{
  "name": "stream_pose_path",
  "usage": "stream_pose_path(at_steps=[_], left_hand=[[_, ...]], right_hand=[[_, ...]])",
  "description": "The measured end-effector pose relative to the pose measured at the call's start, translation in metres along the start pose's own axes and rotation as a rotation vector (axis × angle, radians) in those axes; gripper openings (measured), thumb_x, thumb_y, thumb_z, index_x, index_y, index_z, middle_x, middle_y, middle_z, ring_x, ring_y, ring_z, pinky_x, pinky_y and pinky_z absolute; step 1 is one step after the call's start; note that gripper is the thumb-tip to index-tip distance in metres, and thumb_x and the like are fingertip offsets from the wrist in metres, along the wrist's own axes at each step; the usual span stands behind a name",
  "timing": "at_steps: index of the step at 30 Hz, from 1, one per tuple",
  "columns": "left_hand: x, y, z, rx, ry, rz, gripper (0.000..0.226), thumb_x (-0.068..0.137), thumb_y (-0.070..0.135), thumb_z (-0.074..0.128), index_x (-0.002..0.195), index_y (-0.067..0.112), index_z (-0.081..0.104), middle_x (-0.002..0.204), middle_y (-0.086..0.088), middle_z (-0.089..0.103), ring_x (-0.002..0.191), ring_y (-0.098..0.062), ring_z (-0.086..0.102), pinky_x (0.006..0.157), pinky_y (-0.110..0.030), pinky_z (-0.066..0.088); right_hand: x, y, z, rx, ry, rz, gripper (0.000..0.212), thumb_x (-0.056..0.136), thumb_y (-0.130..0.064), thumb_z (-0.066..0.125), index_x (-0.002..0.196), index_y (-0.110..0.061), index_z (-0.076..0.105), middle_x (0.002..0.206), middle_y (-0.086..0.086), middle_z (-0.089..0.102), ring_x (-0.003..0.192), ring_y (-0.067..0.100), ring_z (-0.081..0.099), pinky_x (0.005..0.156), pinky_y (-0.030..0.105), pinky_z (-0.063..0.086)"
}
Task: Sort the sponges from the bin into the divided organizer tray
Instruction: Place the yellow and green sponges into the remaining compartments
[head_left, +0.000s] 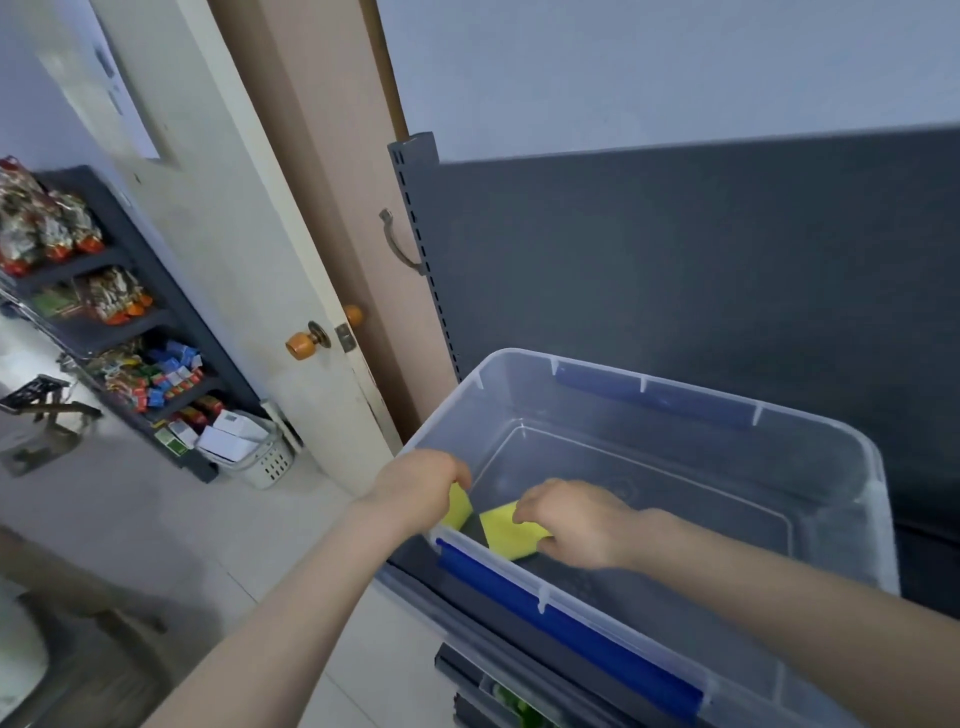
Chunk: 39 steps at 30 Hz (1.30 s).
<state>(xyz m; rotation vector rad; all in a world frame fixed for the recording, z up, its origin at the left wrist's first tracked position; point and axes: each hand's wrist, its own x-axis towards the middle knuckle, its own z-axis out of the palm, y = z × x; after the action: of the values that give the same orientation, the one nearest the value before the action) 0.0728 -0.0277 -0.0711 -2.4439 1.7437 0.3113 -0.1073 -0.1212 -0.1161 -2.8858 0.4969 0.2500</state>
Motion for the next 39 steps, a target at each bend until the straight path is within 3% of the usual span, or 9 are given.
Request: stream_pose_path(at_steps=[2,6,12,17,24,29,31,34,39], left_hand=[[0.008,-0.004,-0.003,-0.027,-0.034,0.046,0.058,0.085,-0.009,0.039,0.122,0.029,0.062,0.125,-0.002,0.058,0.108,-0.021,0.057,0.084,-0.023,0.043],[0.029,-0.007,-0.01,-0.091,-0.082,0.186,0.064,0.08,-0.015,0.041,0.121,0.029,0.062,0.129,0.002,0.056,0.116,-0.019,0.052,0.091,-0.021,0.04],[0.053,-0.002,-0.012,-0.016,-0.143,0.301,0.061,0.081,-0.015,0.045,0.125,0.025,0.059,0.127,-0.004,0.054,0.115,-0.023,0.052,0.091,-0.024,0.041],[0.07,0.014,-0.011,0.037,-0.169,0.381,0.057,0.081,-0.013,0.043,0.12,0.024,0.062,0.124,-0.001,0.056,0.115,-0.021,0.051,0.081,-0.019,0.036],[0.089,0.017,-0.008,0.129,-0.236,0.428,0.051,0.081,-0.011,0.045,0.114,0.023,0.064,0.119,-0.002,0.059,0.112,-0.023,0.055,0.09,-0.028,0.044],[0.099,0.017,-0.009,-0.249,-0.236,0.482,0.045,0.087,-0.009,0.04,0.112,0.018,0.066,0.116,0.003,0.065,0.1,-0.009,0.059,0.077,-0.011,0.043],[0.106,0.016,-0.012,-0.353,-0.11,0.486,0.051,0.084,-0.013,0.036,0.11,0.018,0.067,0.115,0.004,0.066,0.104,-0.008,0.06,0.086,-0.017,0.046],[0.116,0.01,-0.015,-0.197,-0.072,0.497,0.058,0.079,-0.016,0.037,0.114,0.021,0.064,0.119,0.005,0.063,0.112,-0.014,0.057,0.095,-0.029,0.046],[0.115,0.009,-0.014,0.169,-0.392,0.471,0.055,0.084,-0.01,0.039,0.124,0.022,0.058,0.13,0.0,0.055,0.116,-0.022,0.053,0.096,-0.034,0.046]], right_hand=[[0.008,0.001,0.007,-0.021,-0.047,0.001,0.039,0.089,-0.019,0.052,0.128,-0.016,0.051,0.129,0.005,0.052,0.118,0.029,0.047,0.091,0.038,0.046],[0.005,0.02,0.016,-0.03,-0.088,0.149,0.043,0.088,-0.021,0.052,0.13,-0.02,0.047,0.139,0.001,0.045,0.126,0.026,0.043,0.099,0.04,0.042],[-0.026,0.062,0.012,-0.142,-0.074,0.334,0.054,0.08,-0.011,0.059,0.13,-0.022,0.043,0.133,0.003,0.042,0.121,0.026,0.043,0.093,0.037,0.044],[-0.023,0.064,0.024,-0.276,-0.074,0.408,0.06,0.072,-0.007,0.071,0.122,-0.019,0.04,0.122,0.006,0.042,0.113,0.029,0.043,0.073,0.038,0.04],[-0.011,0.067,0.026,-0.153,-0.021,0.489,0.037,0.081,-0.006,0.052,0.117,-0.015,0.048,0.122,0.007,0.049,0.115,0.03,0.044,0.077,0.039,0.044],[-0.031,0.075,0.016,-0.121,-0.035,0.555,0.039,0.082,-0.008,0.046,0.119,-0.019,0.051,0.121,0.003,0.052,0.117,0.026,0.045,0.082,0.035,0.044],[-0.04,0.077,0.012,-0.151,-0.081,0.57,0.04,0.082,-0.006,0.048,0.12,-0.018,0.049,0.123,0.004,0.051,0.117,0.026,0.045,0.084,0.035,0.044],[-0.045,0.072,0.011,-0.232,-0.145,0.552,0.044,0.083,-0.005,0.053,0.125,-0.017,0.045,0.127,0.006,0.045,0.119,0.027,0.041,0.09,0.039,0.046],[-0.037,0.065,0.018,-0.277,-0.2,0.567,0.052,0.082,-0.001,0.06,0.128,-0.011,0.039,0.13,0.01,0.039,0.12,0.029,0.042,0.096,0.04,0.044]])
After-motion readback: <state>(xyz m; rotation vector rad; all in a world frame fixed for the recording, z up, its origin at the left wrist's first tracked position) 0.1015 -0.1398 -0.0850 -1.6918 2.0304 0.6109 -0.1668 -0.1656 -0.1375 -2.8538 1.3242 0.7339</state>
